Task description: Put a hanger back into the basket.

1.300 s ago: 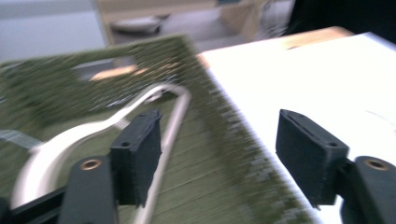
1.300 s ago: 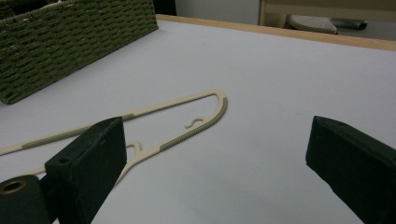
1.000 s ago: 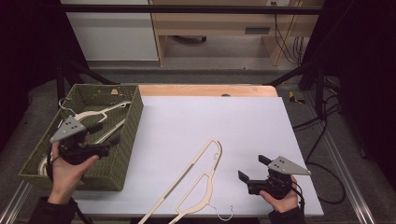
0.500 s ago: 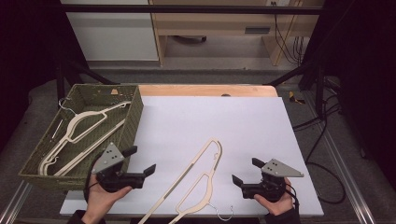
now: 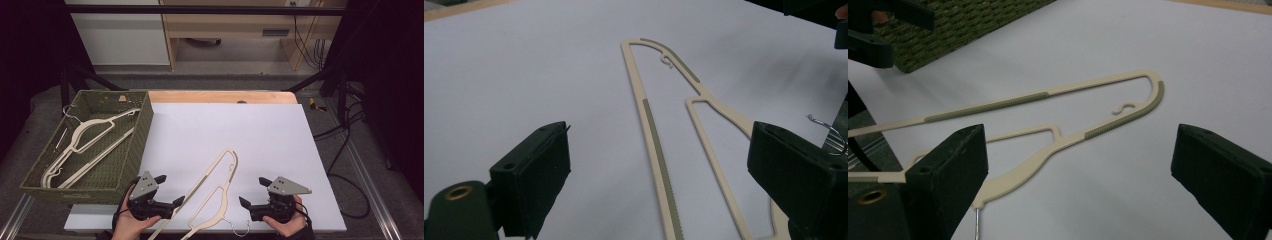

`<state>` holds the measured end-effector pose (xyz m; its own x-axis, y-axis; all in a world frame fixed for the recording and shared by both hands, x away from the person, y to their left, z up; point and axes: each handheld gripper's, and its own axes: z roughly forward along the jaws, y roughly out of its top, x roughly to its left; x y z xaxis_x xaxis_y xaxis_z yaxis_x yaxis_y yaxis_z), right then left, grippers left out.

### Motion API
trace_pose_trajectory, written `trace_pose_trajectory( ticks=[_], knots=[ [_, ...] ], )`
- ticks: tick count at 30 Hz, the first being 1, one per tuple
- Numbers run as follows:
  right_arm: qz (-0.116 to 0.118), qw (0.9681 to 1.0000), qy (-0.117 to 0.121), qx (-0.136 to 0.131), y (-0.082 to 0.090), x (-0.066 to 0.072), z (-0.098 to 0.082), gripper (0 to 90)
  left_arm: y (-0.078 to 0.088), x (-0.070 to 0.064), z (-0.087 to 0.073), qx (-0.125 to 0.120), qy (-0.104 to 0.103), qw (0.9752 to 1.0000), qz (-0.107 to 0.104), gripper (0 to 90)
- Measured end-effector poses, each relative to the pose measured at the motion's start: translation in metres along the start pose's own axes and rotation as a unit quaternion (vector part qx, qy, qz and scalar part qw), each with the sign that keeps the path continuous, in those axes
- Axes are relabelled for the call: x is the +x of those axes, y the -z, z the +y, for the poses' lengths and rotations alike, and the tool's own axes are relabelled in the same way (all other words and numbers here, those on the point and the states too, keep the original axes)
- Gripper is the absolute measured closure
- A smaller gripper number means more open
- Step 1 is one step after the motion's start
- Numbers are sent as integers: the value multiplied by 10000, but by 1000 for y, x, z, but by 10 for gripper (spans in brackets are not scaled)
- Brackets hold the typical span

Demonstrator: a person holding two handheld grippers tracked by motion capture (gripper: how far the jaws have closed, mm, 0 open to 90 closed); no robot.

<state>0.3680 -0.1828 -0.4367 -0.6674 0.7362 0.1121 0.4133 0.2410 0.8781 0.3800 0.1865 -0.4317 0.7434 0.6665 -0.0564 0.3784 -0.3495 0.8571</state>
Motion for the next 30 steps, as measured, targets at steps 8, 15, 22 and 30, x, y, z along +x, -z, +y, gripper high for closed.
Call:
trace_pose_trajectory(
  ticks=[8,15,22,30],
  knots=[
    [137,9991,172,370,-8,20,-8,192,-4,0,-7,77,35,10000,-37,98],
    [400,9963,204,728,-22,34,-16,278,-5,0,-9,92,44,9999,-24,98],
    [530,9916,366,1122,-35,48,-25,455,-4,2,-10,99,82,9999,-9,99],
    [545,9869,486,1441,-43,54,-32,629,-6,2,-12,138,72,9999,7,101]
  ],
)
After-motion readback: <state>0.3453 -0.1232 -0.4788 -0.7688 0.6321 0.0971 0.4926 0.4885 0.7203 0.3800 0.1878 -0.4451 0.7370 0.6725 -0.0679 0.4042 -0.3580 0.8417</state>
